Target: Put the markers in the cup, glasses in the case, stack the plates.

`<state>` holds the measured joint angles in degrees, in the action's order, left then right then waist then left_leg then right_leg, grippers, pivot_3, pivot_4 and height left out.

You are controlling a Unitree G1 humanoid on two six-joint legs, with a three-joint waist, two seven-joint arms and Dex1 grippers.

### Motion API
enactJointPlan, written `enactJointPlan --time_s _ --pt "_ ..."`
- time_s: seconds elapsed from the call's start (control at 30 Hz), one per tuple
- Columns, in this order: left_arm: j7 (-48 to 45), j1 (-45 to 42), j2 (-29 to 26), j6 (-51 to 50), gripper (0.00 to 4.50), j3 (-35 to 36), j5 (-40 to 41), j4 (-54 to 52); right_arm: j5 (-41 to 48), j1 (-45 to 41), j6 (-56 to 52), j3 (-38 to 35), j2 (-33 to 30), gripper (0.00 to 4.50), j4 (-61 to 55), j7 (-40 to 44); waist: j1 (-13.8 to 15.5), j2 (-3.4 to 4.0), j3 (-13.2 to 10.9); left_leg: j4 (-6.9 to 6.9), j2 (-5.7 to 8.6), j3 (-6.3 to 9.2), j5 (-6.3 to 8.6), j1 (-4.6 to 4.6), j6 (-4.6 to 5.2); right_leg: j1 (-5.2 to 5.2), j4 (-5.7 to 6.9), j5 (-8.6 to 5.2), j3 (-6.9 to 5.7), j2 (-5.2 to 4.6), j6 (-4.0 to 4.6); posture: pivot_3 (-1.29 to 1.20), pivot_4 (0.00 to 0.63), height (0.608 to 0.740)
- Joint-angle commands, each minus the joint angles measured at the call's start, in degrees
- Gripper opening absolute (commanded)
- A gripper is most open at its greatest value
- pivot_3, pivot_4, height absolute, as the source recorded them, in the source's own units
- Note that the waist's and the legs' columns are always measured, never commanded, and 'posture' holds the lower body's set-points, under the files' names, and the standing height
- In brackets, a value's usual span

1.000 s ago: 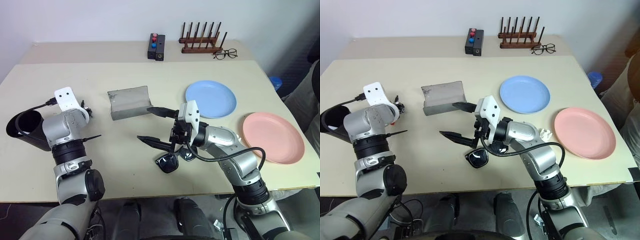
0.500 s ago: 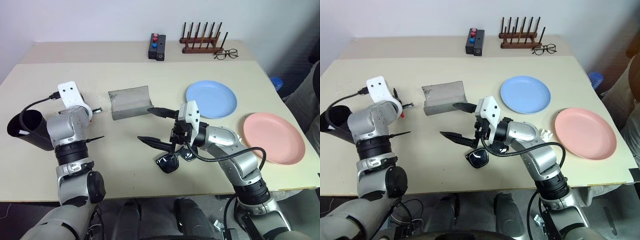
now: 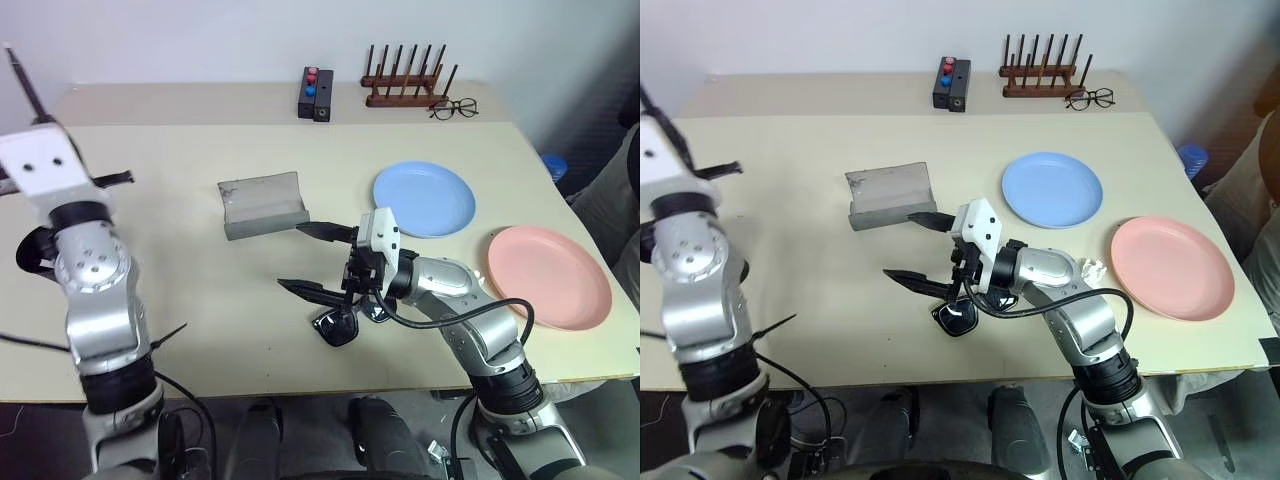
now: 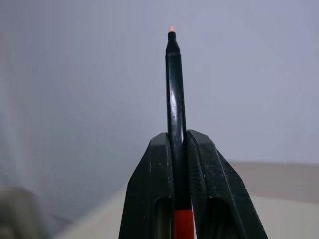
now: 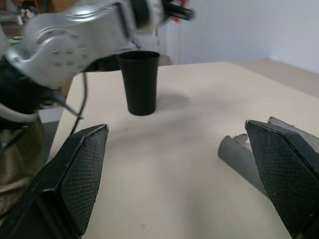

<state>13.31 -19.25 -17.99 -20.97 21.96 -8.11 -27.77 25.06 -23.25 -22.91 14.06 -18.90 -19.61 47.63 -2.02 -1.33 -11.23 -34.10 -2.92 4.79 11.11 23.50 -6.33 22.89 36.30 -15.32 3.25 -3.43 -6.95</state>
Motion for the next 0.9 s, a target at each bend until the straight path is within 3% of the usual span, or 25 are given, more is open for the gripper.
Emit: enactJointPlan --time_s 0.03,0.3,0.9 --pt "0.6 4.6 0.5 -0.4 0.07 3.4 -1.7 -5.4 1.3 -1.0 0.9 -0.9 0.7 4.5 -1.6 0.3 0.0 0.0 0.0 -0.03 0.0 -0.01 0.0 -0.01 0.0 -0.02 -0.01 -0.04 0.0 -0.01 0.07 0.0 0.15 0.74" --pt "-0.1 9.7 2.4 0.4 0.07 9.1 1.3 -4.0 1.5 -2.8 1.5 -0.5 1.6 4.5 0.5 1.7 0.0 -0.02 0.0 -0.06 0.0 0.0 0.0 -0.01 0.0 -0.03 -0.01 -0.06 0.0 -0.01 0.19 0.0 0.15 0.74" --pt "1.1 11.6 5.3 6.1 0.07 8.0 1.5 2.9 2.6 -2.4 1.3 -1.3 2.3 4.5 -1.0 0.8 -0.2 -0.03 0.0 -0.05 0.0 0.0 0.0 -0.01 0.0 -0.01 -0.01 -0.06 0.0 0.0 0.18 0.0 0.15 0.74"
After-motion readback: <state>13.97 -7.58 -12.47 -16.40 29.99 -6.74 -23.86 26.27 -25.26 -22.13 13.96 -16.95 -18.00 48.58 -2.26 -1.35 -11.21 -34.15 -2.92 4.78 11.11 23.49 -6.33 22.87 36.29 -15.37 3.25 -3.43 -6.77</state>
